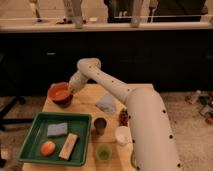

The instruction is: Stack bowls on top of each other

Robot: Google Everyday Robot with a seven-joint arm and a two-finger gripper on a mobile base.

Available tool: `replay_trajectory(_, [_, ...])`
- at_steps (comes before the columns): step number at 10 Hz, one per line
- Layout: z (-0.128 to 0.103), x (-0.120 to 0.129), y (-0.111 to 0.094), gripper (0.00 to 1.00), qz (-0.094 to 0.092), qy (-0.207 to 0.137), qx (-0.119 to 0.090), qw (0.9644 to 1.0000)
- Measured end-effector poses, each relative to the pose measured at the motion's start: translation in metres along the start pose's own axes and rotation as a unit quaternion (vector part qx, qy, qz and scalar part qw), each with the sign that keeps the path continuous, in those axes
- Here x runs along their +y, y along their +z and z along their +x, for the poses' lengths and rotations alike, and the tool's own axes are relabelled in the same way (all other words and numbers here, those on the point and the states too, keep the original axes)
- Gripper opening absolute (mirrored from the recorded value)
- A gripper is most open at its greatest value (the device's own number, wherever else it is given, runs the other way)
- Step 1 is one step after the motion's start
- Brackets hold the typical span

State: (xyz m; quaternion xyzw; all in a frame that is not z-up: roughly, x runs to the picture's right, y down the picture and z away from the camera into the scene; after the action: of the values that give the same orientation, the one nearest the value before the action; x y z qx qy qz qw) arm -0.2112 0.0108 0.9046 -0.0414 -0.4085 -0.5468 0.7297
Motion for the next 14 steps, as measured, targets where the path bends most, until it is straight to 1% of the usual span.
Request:
replay_trajectory(9, [-0.0001,0.0002,0.0004,0.02,0.000,0.000,0.000,1.0000])
replay_trajectory(11, [-0.0004,0.0008,0.0013,0.01,0.000,0.000,-0.001,1.0000])
replay_trajectory(12, [-0.0004,0.0008,0.0014,0.05,0.000,0.000,-0.001,1.0000])
replay_trajectory(14, [-0.0005,0.0008,0.0016,0.25,0.000,0.000,-0.001,1.0000])
